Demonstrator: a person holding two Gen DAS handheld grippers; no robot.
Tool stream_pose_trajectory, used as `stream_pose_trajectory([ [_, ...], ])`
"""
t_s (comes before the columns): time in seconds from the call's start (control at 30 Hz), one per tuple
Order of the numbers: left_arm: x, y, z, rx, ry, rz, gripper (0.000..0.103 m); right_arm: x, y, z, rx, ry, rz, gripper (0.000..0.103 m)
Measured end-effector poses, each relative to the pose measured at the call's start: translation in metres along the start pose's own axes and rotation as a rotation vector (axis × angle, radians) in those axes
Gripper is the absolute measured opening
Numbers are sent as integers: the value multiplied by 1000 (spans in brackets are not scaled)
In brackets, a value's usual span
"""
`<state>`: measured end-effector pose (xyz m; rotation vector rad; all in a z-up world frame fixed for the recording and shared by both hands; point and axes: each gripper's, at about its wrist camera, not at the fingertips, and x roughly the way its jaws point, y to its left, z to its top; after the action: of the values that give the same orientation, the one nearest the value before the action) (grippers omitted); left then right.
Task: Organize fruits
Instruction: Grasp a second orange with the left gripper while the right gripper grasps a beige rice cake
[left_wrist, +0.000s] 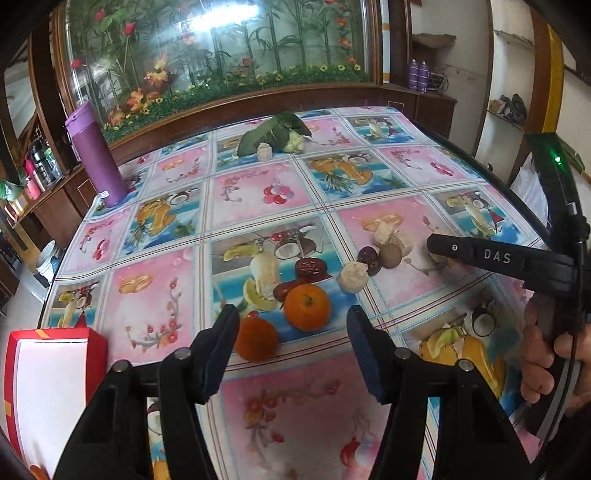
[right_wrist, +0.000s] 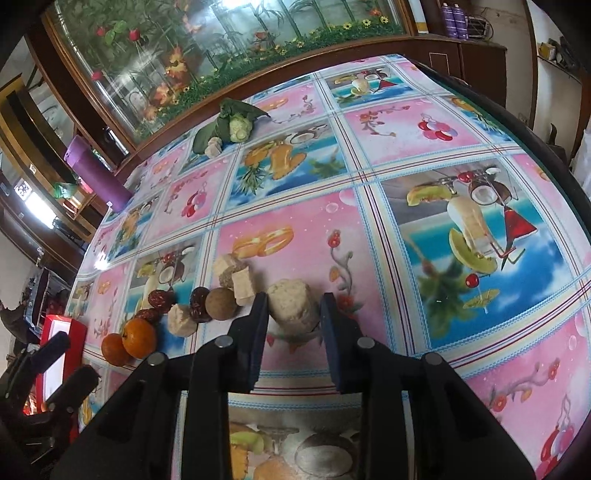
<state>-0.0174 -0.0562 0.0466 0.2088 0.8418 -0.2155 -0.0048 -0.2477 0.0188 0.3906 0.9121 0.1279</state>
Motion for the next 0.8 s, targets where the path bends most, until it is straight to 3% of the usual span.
stream_pose_trajectory([
  [0.1, 16, -4, 5, 10, 35, -10, 47, -4, -8, 2, 46, -17, 13, 30],
  [0.37, 37, -6, 6, 17, 76, -8, 36, -8, -11, 4, 78, -26, 40, 30],
  [0.67, 34, -1, 6, -21, 58, -44, 33, -8, -11, 4, 82, -31, 46, 30],
  [0.8, 10, 3, 6, -33, -3, -38, 32, -14, -13, 5, 85, -68, 62, 30],
])
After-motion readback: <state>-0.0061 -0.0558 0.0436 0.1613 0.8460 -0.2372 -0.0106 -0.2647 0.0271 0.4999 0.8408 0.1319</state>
